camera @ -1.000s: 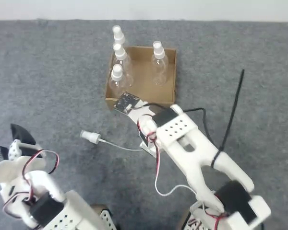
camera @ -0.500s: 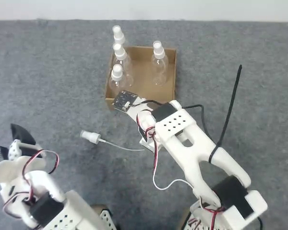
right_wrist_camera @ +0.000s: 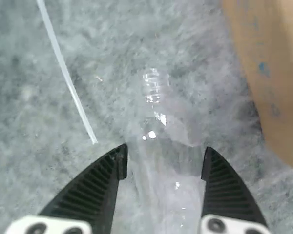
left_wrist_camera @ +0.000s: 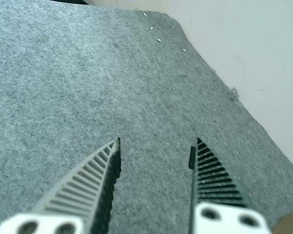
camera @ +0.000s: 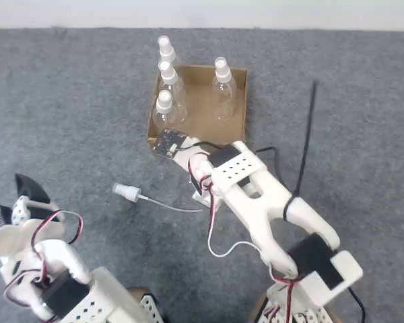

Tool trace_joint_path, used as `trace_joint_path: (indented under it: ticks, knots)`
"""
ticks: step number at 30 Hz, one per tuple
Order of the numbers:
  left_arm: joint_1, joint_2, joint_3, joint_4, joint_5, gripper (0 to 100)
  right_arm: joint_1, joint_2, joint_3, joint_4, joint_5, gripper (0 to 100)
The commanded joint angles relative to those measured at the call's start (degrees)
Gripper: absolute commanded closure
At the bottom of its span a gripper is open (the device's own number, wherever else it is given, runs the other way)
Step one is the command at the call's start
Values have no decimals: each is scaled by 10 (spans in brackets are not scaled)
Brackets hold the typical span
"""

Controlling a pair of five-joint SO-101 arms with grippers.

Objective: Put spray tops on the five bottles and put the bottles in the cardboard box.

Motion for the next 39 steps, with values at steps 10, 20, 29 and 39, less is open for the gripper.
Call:
trace_joint_path:
  ticks: [10,20,29,39]
  knots:
    - [3,0,-5,-17,-11,783,7,7,-35,53,10,801]
    - [4,0,0,-19,-16,783,2,7,-50,136,75,793]
    - [4,0,1,-19,-16,783,4,15,-100,164,76,655]
    - [4,0,1,-19,-16,783,-2,65,-102,127,112,676]
